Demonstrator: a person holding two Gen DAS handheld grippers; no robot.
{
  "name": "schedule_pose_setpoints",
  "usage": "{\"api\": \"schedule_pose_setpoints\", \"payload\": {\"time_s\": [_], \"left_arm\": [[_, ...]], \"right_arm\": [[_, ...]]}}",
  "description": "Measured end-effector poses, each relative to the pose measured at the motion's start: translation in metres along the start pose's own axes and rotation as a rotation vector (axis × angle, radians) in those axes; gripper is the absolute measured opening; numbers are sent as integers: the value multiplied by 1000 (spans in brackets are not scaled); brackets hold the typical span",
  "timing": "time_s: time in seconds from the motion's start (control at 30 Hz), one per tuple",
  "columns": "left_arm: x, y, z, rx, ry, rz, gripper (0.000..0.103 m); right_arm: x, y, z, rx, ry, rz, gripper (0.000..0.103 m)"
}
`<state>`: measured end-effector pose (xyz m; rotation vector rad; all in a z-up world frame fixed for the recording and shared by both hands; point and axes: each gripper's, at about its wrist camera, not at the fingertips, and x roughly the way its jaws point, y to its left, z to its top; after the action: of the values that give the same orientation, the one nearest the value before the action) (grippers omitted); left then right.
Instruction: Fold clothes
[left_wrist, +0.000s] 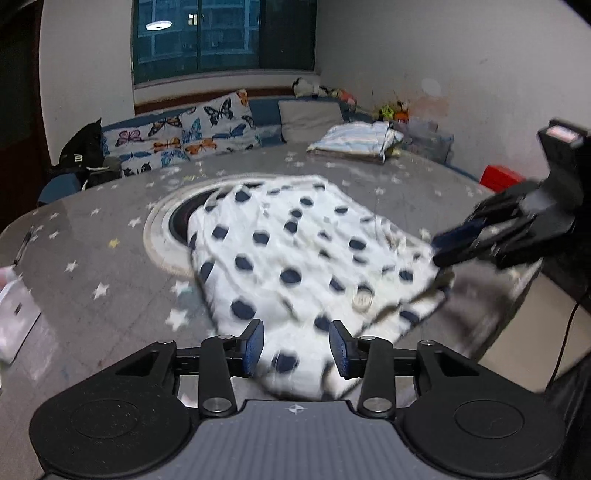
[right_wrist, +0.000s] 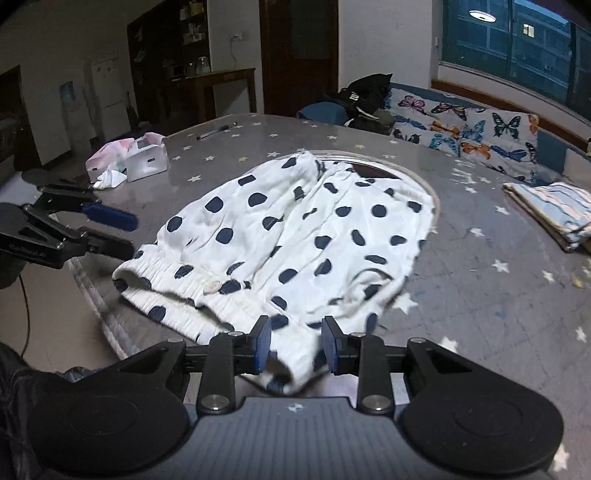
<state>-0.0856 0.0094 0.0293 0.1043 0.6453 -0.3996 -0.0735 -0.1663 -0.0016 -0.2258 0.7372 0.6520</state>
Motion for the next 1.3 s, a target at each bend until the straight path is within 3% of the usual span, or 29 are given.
{"api": "schedule_pose_setpoints", "payload": {"time_s": [0.17,0.4,0.8,0.97,1.1,1.3], "left_arm": [[28,-15,20,0,-33,-40,37],[79,-24,44,-16,-10,-94,35],[104,-27,26,-39,85,-139,34],[103,-28,25,-49,84,-141,37],[103,-28,25,-73,84,-157,47],[104,-29,26,-83,87,-177,56]], "right_arm": [[25,-1,-2,3,45,35,30],[35,-16,10,11,58,38,31],[52,-73,71,65,2,-53,31],[71,-100,102,105,-16,-77,43],[107,-123,129,142,-8,-83,55],[161,-149,152,160,37,-108,66]]}}
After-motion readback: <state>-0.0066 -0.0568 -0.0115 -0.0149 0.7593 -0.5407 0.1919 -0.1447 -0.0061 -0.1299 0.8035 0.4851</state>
